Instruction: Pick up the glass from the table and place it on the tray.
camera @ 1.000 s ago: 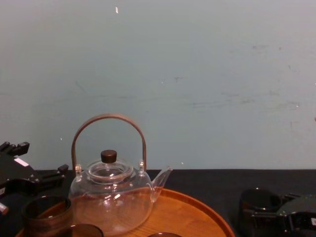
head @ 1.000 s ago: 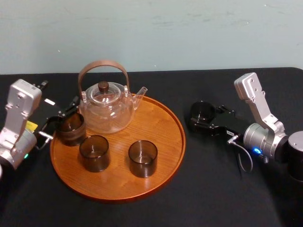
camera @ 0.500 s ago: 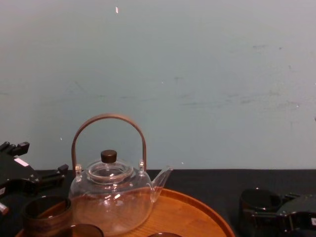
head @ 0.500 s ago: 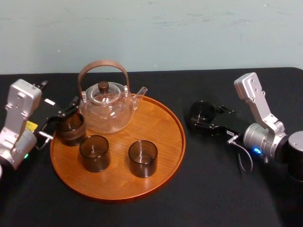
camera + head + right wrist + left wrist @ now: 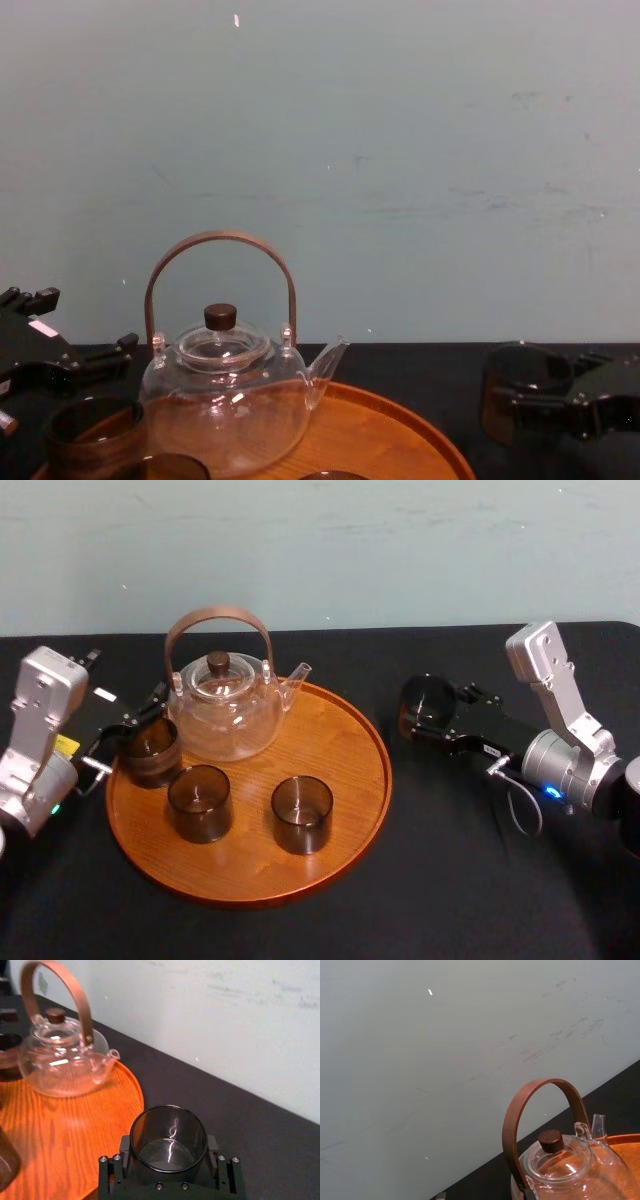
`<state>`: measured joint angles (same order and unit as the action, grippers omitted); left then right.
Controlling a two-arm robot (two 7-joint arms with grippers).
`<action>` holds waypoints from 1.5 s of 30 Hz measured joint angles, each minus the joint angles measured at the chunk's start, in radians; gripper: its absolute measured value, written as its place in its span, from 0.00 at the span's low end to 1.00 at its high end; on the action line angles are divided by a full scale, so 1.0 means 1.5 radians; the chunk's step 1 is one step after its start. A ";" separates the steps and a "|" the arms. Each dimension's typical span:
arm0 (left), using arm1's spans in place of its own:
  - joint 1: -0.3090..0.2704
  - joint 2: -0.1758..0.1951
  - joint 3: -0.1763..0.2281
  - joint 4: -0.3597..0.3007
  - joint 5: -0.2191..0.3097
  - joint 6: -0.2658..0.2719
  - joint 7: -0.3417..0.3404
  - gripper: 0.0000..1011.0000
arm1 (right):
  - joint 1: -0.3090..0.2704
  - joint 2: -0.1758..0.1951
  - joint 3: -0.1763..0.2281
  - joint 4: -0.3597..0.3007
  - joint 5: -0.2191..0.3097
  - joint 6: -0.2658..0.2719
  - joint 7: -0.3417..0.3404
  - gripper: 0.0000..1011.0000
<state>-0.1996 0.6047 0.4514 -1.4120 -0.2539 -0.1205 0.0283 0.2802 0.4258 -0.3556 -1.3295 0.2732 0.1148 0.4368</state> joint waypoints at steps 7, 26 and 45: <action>0.000 0.000 0.000 0.000 0.000 0.000 0.000 0.99 | -0.019 0.010 -0.004 -0.055 0.000 -0.004 0.007 0.88; 0.000 0.000 0.000 0.000 0.000 0.000 0.000 0.99 | 0.015 -0.026 -0.069 -0.044 -0.032 -0.003 0.019 0.88; 0.000 0.000 0.000 0.000 0.000 0.000 0.000 0.99 | 0.049 -0.064 -0.094 0.004 -0.050 -0.006 0.017 0.88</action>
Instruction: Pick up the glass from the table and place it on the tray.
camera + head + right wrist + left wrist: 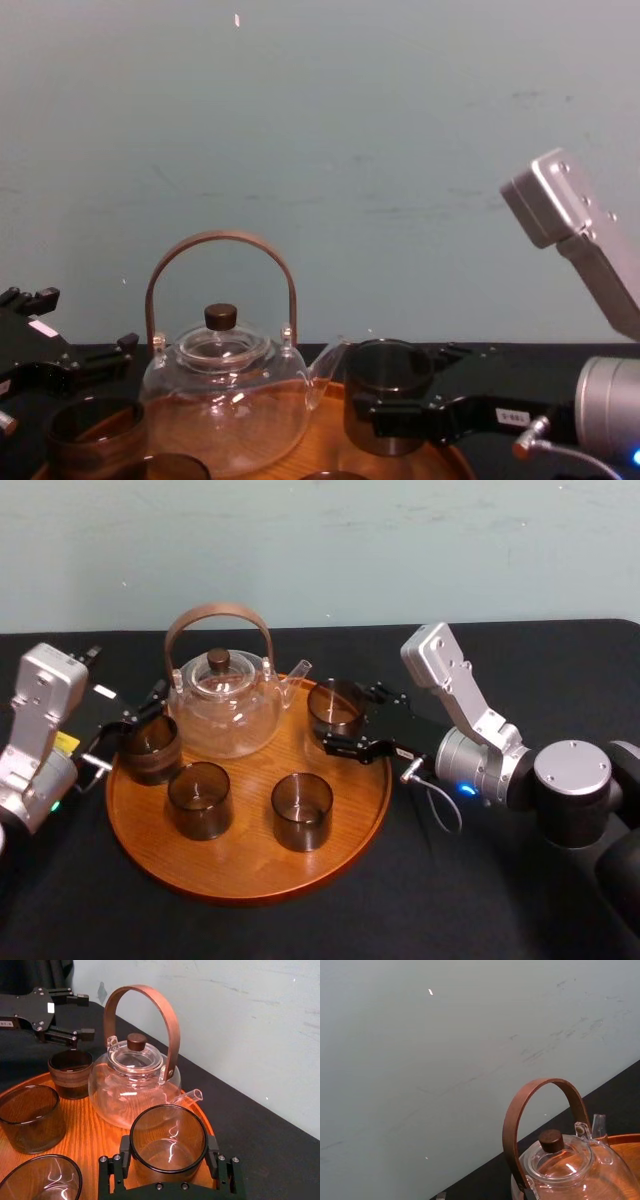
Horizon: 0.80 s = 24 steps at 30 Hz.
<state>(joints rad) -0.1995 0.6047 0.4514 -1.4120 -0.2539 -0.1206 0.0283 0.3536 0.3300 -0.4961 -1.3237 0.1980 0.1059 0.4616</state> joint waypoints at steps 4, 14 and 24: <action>0.000 0.000 0.000 0.000 0.000 0.000 0.000 0.99 | 0.000 -0.001 -0.001 0.005 -0.005 0.001 -0.002 0.88; 0.000 0.000 0.000 0.000 0.000 0.000 0.000 0.99 | -0.005 0.001 0.001 0.012 -0.010 0.000 -0.004 0.88; 0.000 0.000 0.000 0.000 0.000 0.000 0.000 0.99 | -0.010 0.000 0.004 0.020 -0.012 -0.002 -0.005 0.88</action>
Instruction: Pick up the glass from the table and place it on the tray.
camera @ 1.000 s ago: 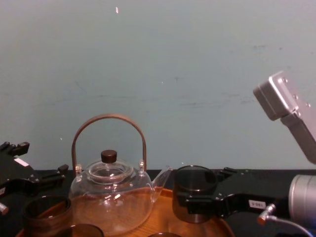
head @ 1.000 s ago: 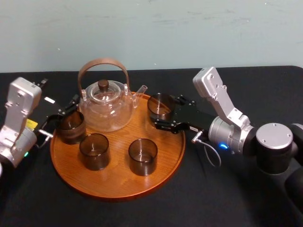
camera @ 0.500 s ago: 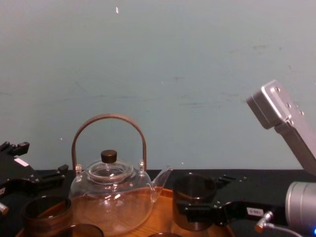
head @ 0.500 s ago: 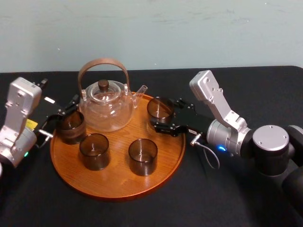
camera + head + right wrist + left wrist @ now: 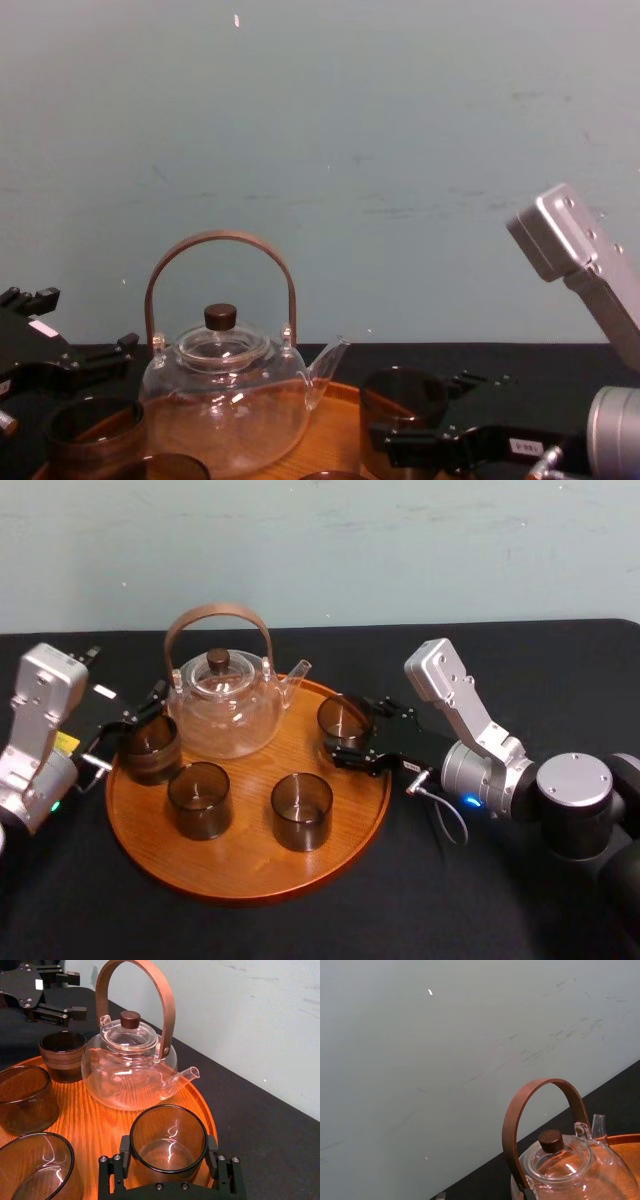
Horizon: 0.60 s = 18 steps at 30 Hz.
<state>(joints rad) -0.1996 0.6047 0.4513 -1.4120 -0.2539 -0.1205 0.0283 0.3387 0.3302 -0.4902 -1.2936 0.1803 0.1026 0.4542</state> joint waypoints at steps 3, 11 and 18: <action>0.000 0.000 0.000 0.000 0.000 0.000 0.000 0.99 | 0.000 0.000 0.000 0.000 -0.001 -0.001 0.000 0.88; 0.000 0.000 0.000 0.000 0.000 0.000 0.000 0.99 | 0.000 -0.001 -0.001 0.002 -0.005 -0.002 0.002 0.88; 0.000 0.000 0.000 0.000 0.000 0.000 0.000 0.99 | 0.000 -0.001 -0.001 0.002 -0.004 -0.002 0.002 0.88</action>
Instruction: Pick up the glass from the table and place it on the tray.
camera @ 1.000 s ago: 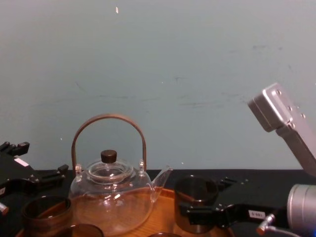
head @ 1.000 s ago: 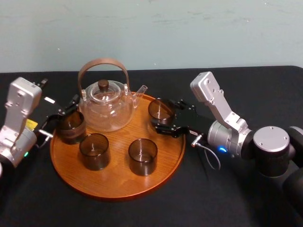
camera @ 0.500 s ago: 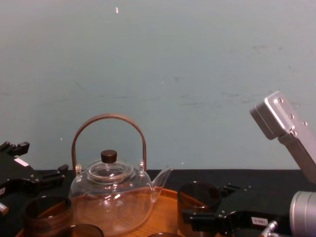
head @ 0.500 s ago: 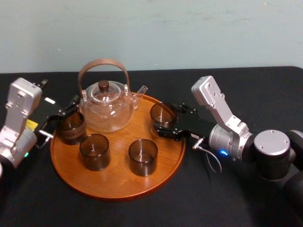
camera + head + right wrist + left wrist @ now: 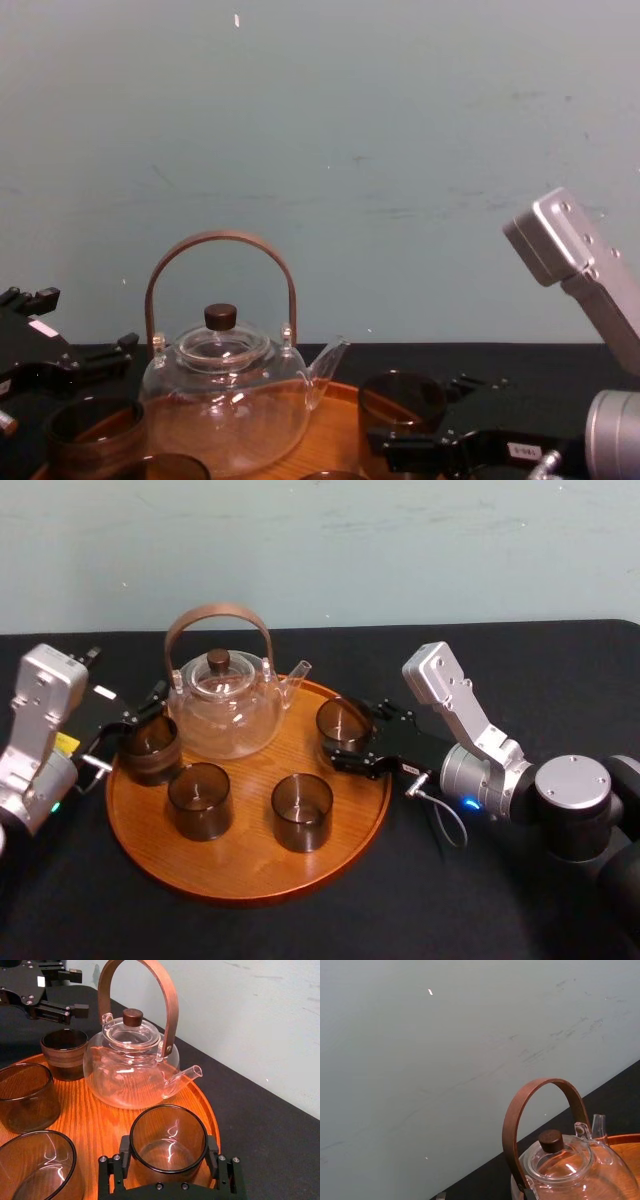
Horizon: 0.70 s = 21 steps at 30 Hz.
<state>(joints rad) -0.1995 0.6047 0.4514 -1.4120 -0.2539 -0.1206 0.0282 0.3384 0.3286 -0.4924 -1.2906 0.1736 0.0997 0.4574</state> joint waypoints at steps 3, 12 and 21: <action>0.000 0.000 0.000 0.000 0.000 0.000 0.000 0.99 | 0.000 0.000 0.000 0.000 0.000 0.000 0.000 0.95; 0.000 0.000 0.000 0.000 0.000 0.000 0.000 0.99 | 0.000 0.000 0.000 0.000 0.001 0.000 0.000 0.99; 0.000 0.000 0.000 0.000 0.000 0.000 0.000 0.99 | -0.010 0.010 0.013 -0.028 0.014 -0.006 0.005 0.99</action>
<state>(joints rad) -0.1995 0.6047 0.4514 -1.4120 -0.2539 -0.1205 0.0283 0.3228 0.3433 -0.4727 -1.3326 0.1941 0.0904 0.4654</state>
